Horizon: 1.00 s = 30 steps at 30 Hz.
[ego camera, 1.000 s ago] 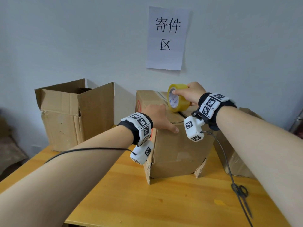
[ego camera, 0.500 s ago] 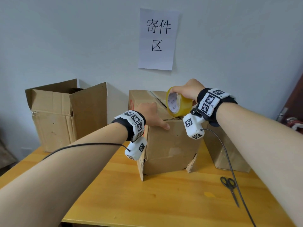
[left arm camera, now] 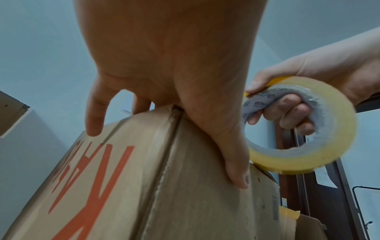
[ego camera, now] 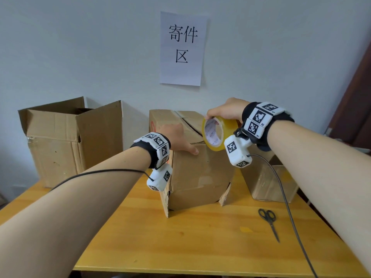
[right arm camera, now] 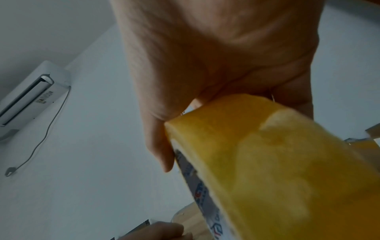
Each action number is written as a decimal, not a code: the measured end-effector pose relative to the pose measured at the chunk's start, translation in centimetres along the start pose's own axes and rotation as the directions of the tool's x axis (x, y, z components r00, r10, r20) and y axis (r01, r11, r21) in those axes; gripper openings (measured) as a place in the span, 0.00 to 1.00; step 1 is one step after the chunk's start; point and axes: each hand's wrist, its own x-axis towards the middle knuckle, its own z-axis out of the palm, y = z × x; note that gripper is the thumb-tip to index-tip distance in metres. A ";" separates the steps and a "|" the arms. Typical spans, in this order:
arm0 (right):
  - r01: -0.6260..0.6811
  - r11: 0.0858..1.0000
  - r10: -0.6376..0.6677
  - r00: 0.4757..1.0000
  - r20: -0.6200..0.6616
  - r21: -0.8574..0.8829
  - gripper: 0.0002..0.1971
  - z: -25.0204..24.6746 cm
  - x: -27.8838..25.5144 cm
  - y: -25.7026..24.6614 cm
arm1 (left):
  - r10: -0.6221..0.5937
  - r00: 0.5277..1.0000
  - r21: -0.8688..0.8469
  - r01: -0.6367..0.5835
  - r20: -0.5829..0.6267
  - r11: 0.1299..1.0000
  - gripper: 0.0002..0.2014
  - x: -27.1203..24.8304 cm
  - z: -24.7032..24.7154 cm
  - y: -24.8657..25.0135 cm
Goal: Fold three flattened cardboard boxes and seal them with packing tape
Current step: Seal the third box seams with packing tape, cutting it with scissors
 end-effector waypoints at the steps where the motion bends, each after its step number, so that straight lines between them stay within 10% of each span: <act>1: -0.007 1.000 0.007 1.000 0.008 -0.017 0.24 -0.1 -0.3 0.1 | -0.001 1.000 -0.004 0.001 -0.001 1.000 0.48 0.0 0.0 0.0; 17: -0.101 0.981 0.122 0.985 0.123 -0.165 0.33 1.0 -2.6 3.1 | -0.011 1.000 -0.053 0.011 -0.001 0.999 0.51 -0.3 0.1 0.1; 23: -0.119 0.966 0.099 0.990 0.098 0.228 0.35 -0.5 -2.4 3.9 | -0.004 0.999 -0.085 0.008 0.048 0.996 0.55 -0.4 -0.3 -0.4; 30: -0.103 0.683 0.129 0.991 0.020 0.723 0.26 0.8 -0.8 4.2 | 0.020 0.987 -0.108 -0.003 0.159 0.994 0.59 -0.6 -2.7 -3.6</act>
